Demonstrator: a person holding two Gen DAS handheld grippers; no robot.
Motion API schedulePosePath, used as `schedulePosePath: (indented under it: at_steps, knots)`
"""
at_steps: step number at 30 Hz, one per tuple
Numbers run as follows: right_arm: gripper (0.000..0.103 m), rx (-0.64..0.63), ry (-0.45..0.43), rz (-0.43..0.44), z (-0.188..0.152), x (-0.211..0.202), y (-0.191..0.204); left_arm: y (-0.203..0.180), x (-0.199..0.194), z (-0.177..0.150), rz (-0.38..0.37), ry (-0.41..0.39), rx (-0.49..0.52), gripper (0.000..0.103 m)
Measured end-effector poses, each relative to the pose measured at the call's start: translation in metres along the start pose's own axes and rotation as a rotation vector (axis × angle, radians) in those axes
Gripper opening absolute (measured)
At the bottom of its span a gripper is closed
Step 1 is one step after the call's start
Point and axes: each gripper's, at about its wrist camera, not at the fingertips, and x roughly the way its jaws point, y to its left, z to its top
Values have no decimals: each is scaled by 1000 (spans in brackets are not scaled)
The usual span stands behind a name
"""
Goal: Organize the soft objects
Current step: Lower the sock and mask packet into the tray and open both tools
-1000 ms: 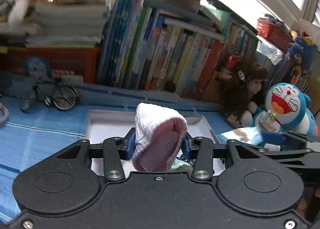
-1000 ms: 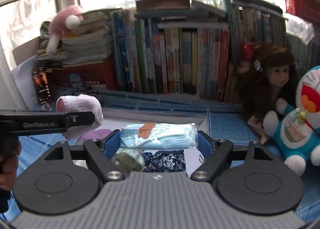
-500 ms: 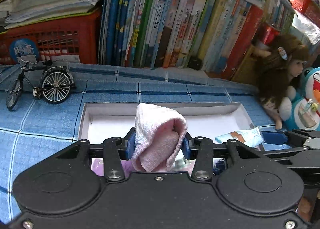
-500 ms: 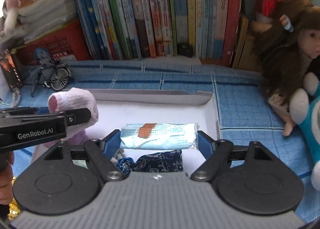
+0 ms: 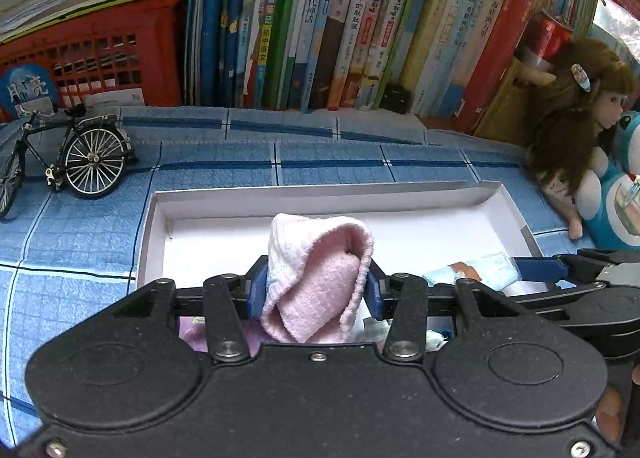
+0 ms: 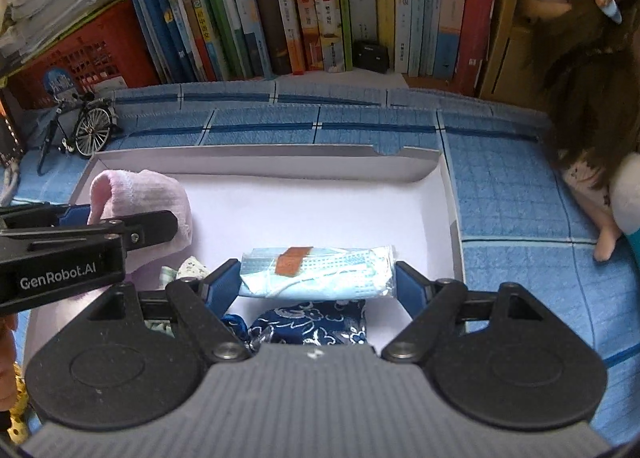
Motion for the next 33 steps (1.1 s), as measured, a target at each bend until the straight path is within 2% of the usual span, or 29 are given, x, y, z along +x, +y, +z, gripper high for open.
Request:
schedulePosePath:
  at_steps: [9,15,25,33]
  knots:
    - [92,37,-35,25,0,-22,-4,2,-26,0,24,-27,-1,67]
    - [93,12,-75,25,-6,-49,1,2,-56,-5,32,-62,9,75]
    - [94,-56,-203,47,-32,-115,14,-1,-127,-36,45,-153,77,83]
    - [95,-158,-324,93,-76,-171,25,2,-185,-76,16,-239,115,84]
